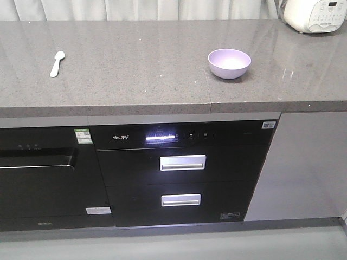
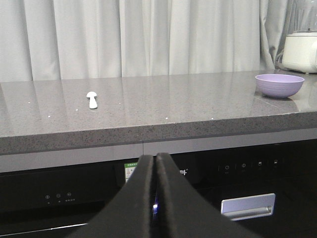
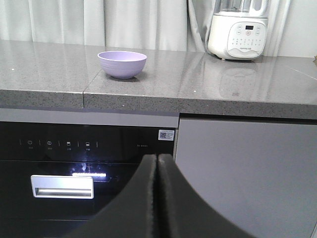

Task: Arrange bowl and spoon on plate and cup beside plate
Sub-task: 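Drive the base toward the counter holding the white spoon and lavender bowl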

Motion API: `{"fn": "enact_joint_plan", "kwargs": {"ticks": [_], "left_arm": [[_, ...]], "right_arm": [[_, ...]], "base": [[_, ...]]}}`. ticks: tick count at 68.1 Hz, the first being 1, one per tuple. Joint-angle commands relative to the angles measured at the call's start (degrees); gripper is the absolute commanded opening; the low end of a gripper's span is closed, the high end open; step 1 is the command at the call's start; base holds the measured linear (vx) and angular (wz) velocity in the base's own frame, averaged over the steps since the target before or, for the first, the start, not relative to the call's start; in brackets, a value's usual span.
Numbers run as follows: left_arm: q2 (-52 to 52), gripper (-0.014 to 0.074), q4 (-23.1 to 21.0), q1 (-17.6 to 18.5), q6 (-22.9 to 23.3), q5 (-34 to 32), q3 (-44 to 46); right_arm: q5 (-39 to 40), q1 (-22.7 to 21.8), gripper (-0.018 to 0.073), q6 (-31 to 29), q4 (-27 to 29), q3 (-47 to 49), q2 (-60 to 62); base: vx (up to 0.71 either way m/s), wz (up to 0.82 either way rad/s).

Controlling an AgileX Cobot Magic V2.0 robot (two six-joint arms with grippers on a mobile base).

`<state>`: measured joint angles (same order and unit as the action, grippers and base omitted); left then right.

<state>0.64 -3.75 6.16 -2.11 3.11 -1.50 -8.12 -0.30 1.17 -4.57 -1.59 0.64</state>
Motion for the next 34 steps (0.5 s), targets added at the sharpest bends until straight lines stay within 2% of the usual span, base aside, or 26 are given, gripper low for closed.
{"fn": "enact_joint_plan", "kwargs": {"ticks": [1, 34], "left_arm": [[0.38, -0.0006, -0.48, 0.22, 0.20, -4.02, 1.75], [0.38, -0.0006, -0.48, 0.22, 0.20, -4.02, 1.75]], "right_arm": [[4.18, -0.14, -0.0004, -0.12, -0.74, -0.18, 0.78], [4.18, -0.14, -0.0004, -0.12, -0.74, -0.18, 0.78]], "base": [[0.10, -0.01], [0.11, -0.01]]}}
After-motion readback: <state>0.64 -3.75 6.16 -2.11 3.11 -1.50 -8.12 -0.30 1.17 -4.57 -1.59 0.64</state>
